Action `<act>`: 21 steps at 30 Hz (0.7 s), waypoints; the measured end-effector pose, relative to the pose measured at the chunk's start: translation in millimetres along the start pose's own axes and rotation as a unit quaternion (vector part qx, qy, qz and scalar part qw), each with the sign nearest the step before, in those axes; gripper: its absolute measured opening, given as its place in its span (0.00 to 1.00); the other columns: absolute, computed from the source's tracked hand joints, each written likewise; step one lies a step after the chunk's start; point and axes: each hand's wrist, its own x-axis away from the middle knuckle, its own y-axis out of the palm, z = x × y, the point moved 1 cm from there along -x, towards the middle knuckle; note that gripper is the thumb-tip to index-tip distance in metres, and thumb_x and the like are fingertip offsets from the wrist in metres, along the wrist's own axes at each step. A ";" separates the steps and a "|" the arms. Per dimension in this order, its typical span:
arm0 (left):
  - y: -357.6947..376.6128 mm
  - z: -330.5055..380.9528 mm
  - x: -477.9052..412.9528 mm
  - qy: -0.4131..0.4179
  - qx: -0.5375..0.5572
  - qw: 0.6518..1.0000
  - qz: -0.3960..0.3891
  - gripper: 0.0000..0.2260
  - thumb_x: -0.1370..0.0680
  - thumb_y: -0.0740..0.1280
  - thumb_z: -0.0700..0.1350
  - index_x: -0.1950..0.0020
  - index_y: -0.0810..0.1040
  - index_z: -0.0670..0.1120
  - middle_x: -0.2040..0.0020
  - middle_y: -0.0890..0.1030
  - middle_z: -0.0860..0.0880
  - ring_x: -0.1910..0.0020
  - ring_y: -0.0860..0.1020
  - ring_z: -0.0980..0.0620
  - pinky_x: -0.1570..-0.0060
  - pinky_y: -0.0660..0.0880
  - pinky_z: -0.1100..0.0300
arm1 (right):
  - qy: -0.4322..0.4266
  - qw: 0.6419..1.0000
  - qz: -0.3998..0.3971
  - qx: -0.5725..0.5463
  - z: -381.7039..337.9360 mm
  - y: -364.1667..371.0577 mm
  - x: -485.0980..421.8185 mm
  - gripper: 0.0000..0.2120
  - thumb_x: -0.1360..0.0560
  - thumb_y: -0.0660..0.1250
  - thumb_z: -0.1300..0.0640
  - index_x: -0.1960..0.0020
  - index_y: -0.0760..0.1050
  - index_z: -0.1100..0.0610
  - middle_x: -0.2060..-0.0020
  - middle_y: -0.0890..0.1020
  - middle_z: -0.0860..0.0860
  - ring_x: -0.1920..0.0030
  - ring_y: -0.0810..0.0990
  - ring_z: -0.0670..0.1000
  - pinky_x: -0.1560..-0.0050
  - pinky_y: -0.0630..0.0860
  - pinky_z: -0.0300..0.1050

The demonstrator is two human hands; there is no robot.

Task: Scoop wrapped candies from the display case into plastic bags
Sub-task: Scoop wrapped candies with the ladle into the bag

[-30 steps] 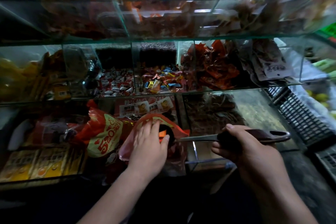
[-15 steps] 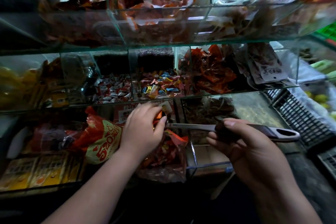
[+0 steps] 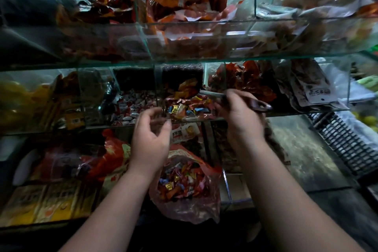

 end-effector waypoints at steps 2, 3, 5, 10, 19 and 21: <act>-1.7 -9.7 9.7 -0.011 -0.010 1.000 -0.027 0.14 0.21 0.70 0.45 0.36 0.75 0.55 0.44 0.80 0.54 0.47 0.78 0.62 0.50 0.75 0.67 | -0.195 0.957 -0.064 0.206 8.3 16.7 -15.7 0.04 0.23 0.72 0.59 0.50 0.82 0.59 0.54 0.85 0.57 0.53 0.85 0.56 0.51 0.82 0.51; -2.1 -12.7 13.4 -0.010 -0.016 0.999 -0.035 0.15 0.21 0.70 0.45 0.36 0.75 0.55 0.44 0.80 0.54 0.47 0.78 0.63 0.50 0.75 0.67 | -0.280 0.903 -0.120 0.302 10.7 21.9 -21.6 0.05 0.22 0.70 0.60 0.48 0.81 0.61 0.53 0.84 0.57 0.52 0.83 0.57 0.50 0.81 0.50; -3.2 -16.3 17.1 -0.005 -0.028 0.999 -0.040 0.15 0.21 0.71 0.45 0.37 0.75 0.57 0.45 0.80 0.54 0.47 0.79 0.63 0.49 0.76 0.65 | -0.346 0.782 -0.203 0.477 11.0 26.0 -30.2 0.08 0.21 0.67 0.59 0.44 0.80 0.59 0.49 0.81 0.56 0.48 0.81 0.57 0.48 0.78 0.52; -3.9 -14.2 13.6 -0.010 -0.010 0.999 -0.039 0.14 0.21 0.70 0.45 0.39 0.76 0.59 0.45 0.80 0.52 0.48 0.79 0.60 0.47 0.80 0.55 | -0.376 0.723 -0.245 0.525 4.0 9.0 -4.2 0.09 0.22 0.68 0.60 0.43 0.80 0.59 0.48 0.80 0.56 0.47 0.79 0.58 0.48 0.78 0.57; 7.7 10.2 12.5 0.051 -0.053 0.996 -0.053 0.23 0.24 0.67 0.52 0.29 0.73 0.51 0.33 0.72 0.56 0.33 0.71 0.59 0.32 0.70 0.59 | -0.391 0.841 -0.213 0.309 -32.8 -28.5 109.3 0.02 0.23 0.71 0.60 0.51 0.82 0.58 0.56 0.84 0.48 0.53 0.83 0.44 0.51 0.77 0.35; 3.9 12.1 21.5 0.062 -0.043 0.996 -0.043 0.21 0.24 0.67 0.51 0.31 0.75 0.50 0.34 0.73 0.55 0.34 0.71 0.60 0.34 0.69 0.65 | -0.359 0.865 -0.204 0.285 -43.8 -42.4 128.7 0.02 0.23 0.71 0.56 0.52 0.83 0.54 0.58 0.85 0.45 0.55 0.85 0.44 0.54 0.77 0.33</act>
